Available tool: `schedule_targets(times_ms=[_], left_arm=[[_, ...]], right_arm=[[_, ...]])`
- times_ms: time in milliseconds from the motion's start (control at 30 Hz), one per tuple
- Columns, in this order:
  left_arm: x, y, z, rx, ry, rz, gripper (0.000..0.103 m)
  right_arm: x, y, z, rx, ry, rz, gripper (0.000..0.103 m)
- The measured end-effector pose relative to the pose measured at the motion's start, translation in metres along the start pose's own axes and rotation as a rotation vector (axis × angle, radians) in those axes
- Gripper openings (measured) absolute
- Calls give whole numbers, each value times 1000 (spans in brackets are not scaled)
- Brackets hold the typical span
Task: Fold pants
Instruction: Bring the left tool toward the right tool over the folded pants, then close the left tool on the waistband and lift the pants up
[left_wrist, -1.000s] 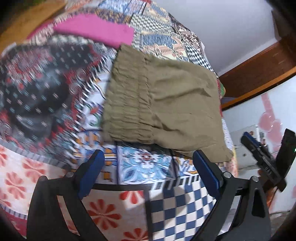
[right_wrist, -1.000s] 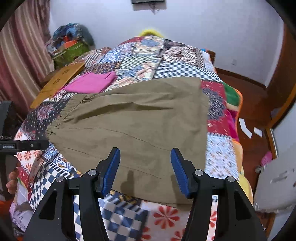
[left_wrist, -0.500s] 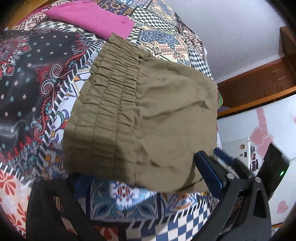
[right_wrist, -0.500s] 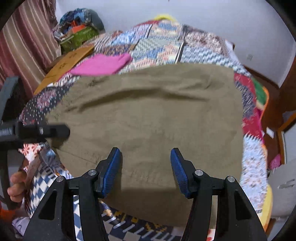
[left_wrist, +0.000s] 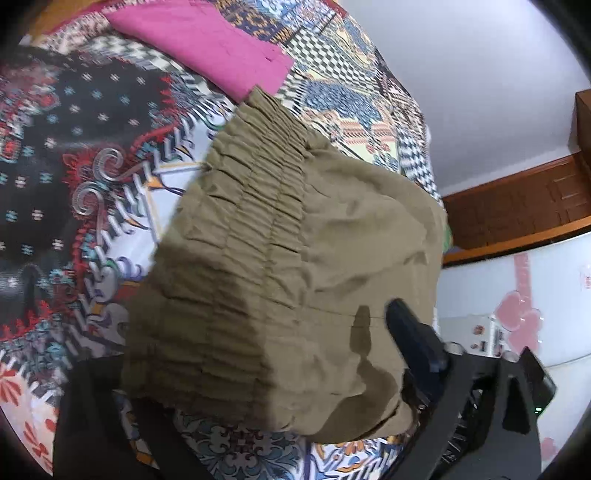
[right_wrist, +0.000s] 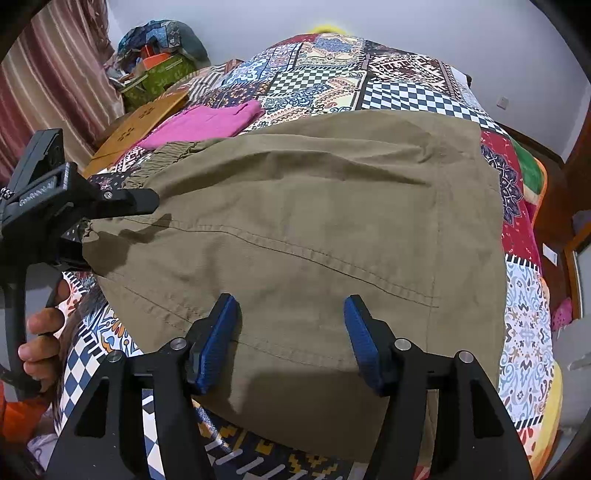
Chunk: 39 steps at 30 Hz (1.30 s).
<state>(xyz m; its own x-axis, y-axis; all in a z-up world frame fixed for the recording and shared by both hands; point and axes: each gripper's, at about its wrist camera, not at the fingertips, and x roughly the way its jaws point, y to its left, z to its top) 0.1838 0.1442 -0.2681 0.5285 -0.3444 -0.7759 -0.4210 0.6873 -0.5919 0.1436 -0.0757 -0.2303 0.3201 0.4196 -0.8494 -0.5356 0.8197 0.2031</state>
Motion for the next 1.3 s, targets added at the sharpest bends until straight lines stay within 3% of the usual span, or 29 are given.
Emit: schedule_targets(times_ms=[67,267,333,700,967,1133,1300], left_arm=[[-4,0,-1,4,-22,30,72],[-12,8,-3,-14,-42,14,45],[-15,3,-5,2,-56,14,41],[-60,-21,-28,199,-193,118,34],[-112,0,-46,222,-308,202,32],[-140,9,-51,222,-377,221,32],[-144,10,-56,248,-382,258,30]], right_arm=[[-1,0,-1,2,0,-2,58],[0,-1,2,5,-2,-13,58],[0,0,3,5,-1,-18,58],[-16,4,14,-24,-13,-34,58],[-28,58,43,-98,-60,86,58],[2,115,39,-231,5,118,58],[40,146,25,-286,104,134,58]])
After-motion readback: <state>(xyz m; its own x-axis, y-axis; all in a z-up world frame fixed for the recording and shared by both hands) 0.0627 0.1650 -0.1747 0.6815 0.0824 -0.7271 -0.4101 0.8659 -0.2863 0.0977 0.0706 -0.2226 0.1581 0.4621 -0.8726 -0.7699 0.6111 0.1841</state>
